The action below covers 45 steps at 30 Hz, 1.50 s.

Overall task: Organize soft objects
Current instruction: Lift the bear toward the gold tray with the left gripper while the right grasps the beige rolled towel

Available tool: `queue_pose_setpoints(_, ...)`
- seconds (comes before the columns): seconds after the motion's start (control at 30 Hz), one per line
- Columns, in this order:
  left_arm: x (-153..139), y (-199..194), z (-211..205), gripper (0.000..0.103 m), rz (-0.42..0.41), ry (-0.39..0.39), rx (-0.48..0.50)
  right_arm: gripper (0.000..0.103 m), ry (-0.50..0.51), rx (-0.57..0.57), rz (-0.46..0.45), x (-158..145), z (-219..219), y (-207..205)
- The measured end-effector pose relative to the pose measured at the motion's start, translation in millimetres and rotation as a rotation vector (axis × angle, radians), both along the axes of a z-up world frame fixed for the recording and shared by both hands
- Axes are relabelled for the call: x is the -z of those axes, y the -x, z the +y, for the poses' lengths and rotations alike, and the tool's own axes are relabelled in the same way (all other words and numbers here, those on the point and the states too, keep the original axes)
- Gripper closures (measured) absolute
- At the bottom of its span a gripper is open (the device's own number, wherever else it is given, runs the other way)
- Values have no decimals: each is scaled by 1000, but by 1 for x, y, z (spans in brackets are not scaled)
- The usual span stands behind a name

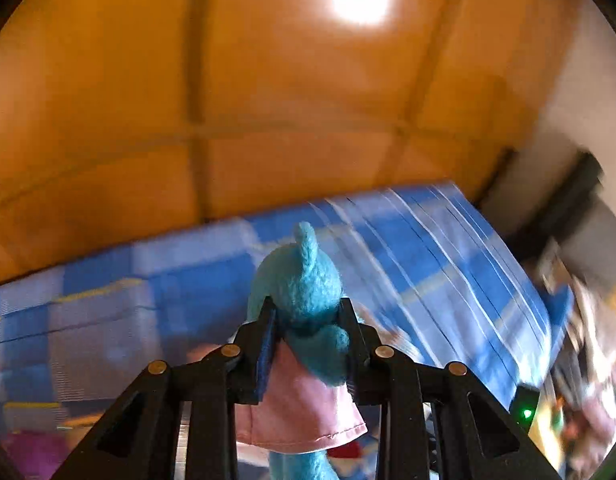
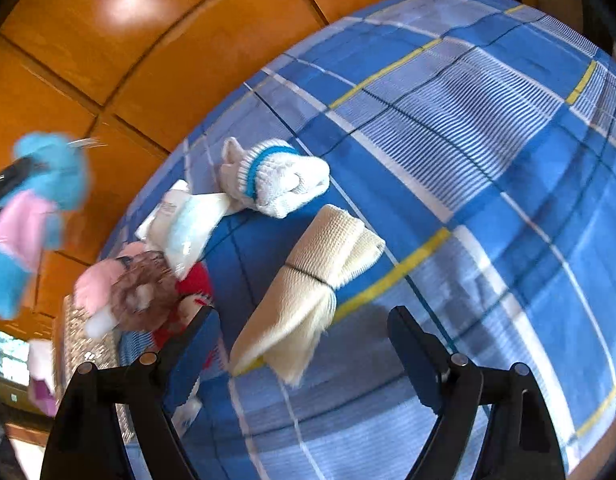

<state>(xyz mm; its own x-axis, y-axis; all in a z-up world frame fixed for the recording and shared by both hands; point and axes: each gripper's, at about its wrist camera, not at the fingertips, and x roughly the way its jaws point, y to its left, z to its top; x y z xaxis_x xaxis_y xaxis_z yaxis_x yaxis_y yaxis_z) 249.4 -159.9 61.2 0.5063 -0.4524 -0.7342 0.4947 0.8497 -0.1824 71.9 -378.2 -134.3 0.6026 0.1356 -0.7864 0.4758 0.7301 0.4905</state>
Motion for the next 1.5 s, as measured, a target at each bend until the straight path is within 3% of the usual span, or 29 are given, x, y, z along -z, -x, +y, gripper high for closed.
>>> queue_pose_setpoints(0.13,-35,-13,78,74,-78,-6,-178,18,41,2,8,-1,3,-13)
queue_pose_setpoints(0.27,-56,-10,177,74,-143,-12,-368,44,118,-20,28,-1,9,-22)
queue_pose_setpoints(0.33,-57,-3,228,73,-152,-1,-452,52,150,-32,38,1,10,-26)
queue_pose_setpoints(0.5,-26,31,327,73,-108,-3,-625,53,194,-82,41,2,13,-26)
queue_pose_setpoints(0.63,14,67,375,72,-39,34,-704,53,232,-130,57,3,16,-28)
queue_pose_setpoints(0.87,105,89,370,70,141,51,-749,53,328,-190,38,4,26,-25)
queue_pose_setpoints(0.93,122,94,364,63,168,51,-744,54,331,-195,43,3,26,-26)
queue_pose_setpoints(1.03,129,103,357,45,163,57,-743,60,335,-212,53,2,26,-28)
queue_pose_setpoints(1.3,117,148,342,45,55,0,-705,81,303,-253,56,-8,32,-27)
queue_pose_setpoints(1.5,118,185,339,42,37,-6,-680,86,350,-309,25,-32,43,-21)
